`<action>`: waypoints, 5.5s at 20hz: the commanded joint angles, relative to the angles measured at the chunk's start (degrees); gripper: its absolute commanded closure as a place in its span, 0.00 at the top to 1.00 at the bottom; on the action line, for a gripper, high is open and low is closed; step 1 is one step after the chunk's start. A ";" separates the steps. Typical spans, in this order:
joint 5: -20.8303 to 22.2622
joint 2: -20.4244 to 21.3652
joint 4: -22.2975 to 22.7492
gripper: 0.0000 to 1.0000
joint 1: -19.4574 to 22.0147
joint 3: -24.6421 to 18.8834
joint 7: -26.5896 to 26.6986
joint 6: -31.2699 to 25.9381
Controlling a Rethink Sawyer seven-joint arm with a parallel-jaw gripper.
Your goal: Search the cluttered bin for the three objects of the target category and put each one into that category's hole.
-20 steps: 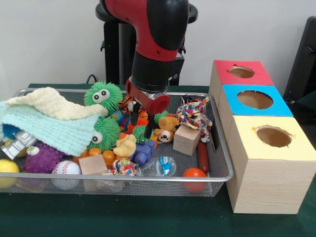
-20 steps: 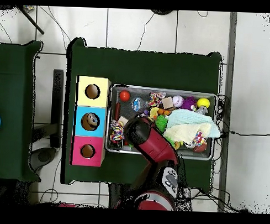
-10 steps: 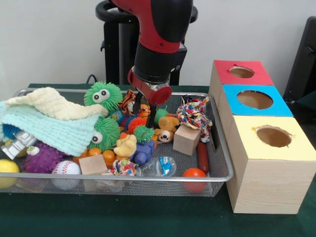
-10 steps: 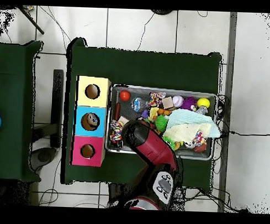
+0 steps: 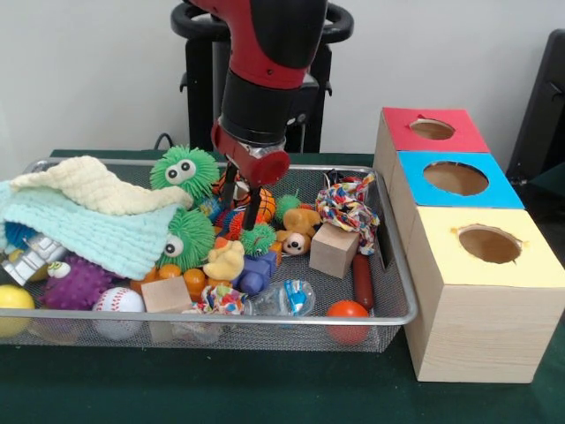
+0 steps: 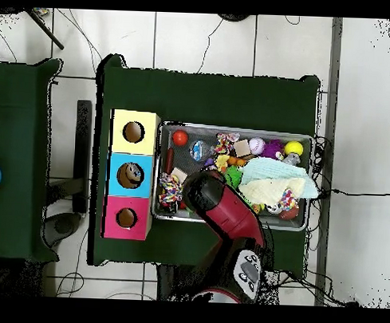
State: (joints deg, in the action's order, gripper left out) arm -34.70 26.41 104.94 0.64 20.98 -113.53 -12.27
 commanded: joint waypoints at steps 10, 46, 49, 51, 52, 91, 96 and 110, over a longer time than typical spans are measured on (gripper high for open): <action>3.70 2.65 2.11 1.00 9.87 -20.93 -13.61 16.89; -3.66 -1.30 0.58 1.00 -2.31 -4.58 -17.59 -4.68; -4.99 -2.09 1.02 1.00 -1.93 -4.37 -18.34 -2.30; -6.56 -2.82 1.40 1.00 -2.35 -3.88 -20.23 -1.90; -7.26 -3.11 1.51 1.00 -2.68 -3.53 -21.15 -2.01; -1.63 -0.41 1.22 1.00 11.33 -15.35 -19.48 5.92; -1.18 0.22 1.92 1.00 11.18 -15.19 -20.15 5.61; -0.29 0.78 3.38 1.00 12.66 -18.28 -21.07 8.46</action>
State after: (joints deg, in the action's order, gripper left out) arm -37.38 27.11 104.98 11.51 10.86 -125.83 -7.78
